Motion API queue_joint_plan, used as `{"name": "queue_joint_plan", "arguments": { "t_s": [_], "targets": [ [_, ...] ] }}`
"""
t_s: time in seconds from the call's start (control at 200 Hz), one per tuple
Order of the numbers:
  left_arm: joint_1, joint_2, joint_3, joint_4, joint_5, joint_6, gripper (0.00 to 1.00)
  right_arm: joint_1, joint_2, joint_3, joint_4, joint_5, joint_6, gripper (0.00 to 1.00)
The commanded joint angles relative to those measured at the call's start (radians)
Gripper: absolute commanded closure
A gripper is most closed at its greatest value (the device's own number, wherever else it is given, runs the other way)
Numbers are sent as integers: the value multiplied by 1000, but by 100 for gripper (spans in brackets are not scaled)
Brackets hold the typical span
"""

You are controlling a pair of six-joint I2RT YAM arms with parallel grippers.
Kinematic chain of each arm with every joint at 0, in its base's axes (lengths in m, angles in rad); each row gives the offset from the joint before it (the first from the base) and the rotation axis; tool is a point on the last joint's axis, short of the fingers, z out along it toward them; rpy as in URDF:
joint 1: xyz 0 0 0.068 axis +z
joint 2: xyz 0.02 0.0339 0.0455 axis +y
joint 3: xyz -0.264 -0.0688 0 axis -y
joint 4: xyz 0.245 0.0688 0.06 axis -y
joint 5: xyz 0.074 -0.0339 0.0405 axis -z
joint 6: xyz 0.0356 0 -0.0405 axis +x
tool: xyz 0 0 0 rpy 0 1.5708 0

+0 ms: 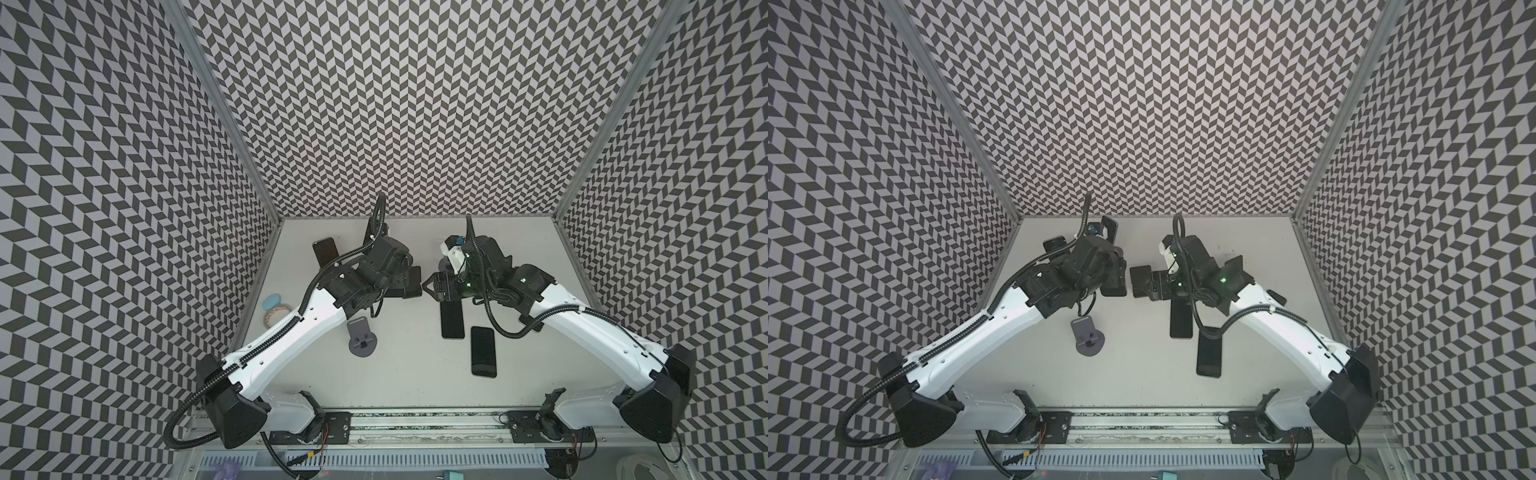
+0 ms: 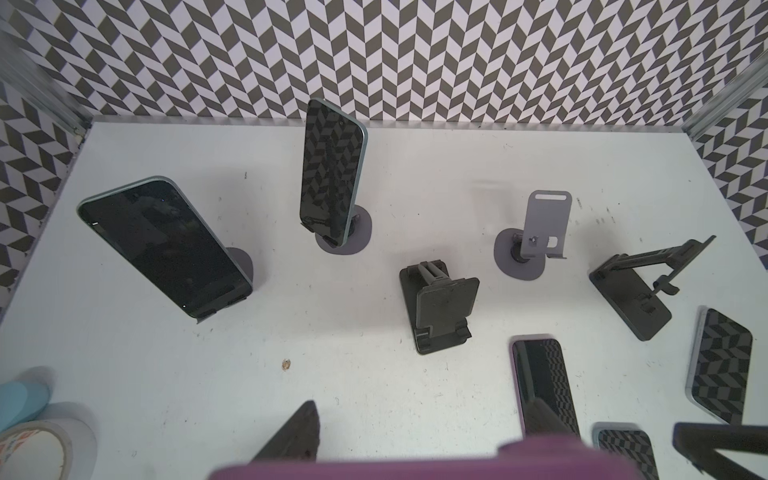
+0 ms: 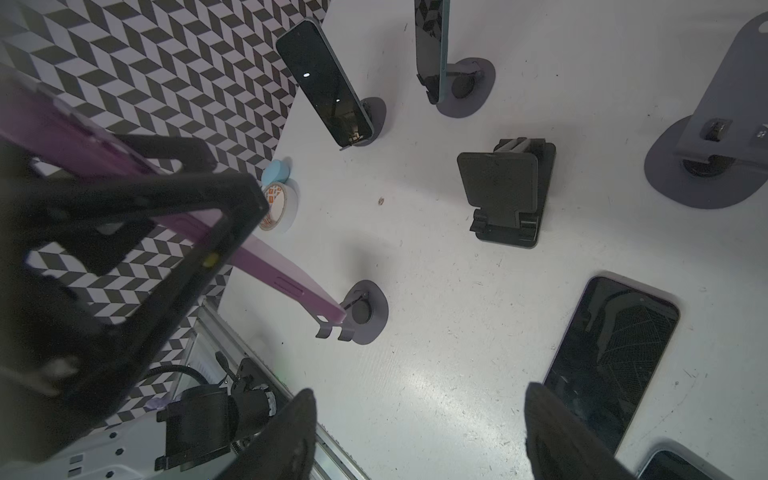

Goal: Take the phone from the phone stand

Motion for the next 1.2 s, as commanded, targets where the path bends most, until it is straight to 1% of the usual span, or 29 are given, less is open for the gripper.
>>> {"name": "queue_joint_plan", "arguments": {
  "t_s": [0.0,0.27,0.426,0.576,0.736,0.881,0.921,0.961,1.006,1.051,1.142,1.197],
  "targets": [
    [-16,1,-19,43,5,-36,35,-6,-38,-29,42,2,12,24],
    [-40,-12,-53,34,3,-65,35,-6,-38,-68,64,-21,4,24],
    [-57,-21,-42,-9,-4,-85,35,-7,-32,-48,36,-23,1,24],
    [-65,-35,-70,-26,5,-108,36,-8,-37,-32,-4,-10,-20,24],
    [-82,-18,-56,-66,10,-153,36,-9,-65,-47,-17,-14,-45,24],
    [-89,10,-47,-90,7,-230,36,-16,-81,-41,-46,-23,-80,24],
    [-93,20,-43,-93,2,-245,39,-16,-83,-27,-64,-34,-93,24],
    [-100,30,-42,-96,-6,-265,39,-14,-84,-14,-83,-38,-104,24],
    [-105,44,-37,-103,-8,-283,39,-6,-84,5,-108,-39,-100,24],
    [-113,63,-28,-112,-12,-295,39,-4,-89,11,-115,-70,-88,25],
    [-134,98,-9,-132,-28,-304,39,-4,-123,-20,-83,-120,-62,25],
    [-143,118,7,-152,-34,-307,39,-4,-136,-43,-65,-107,-59,25]
  ]
}}
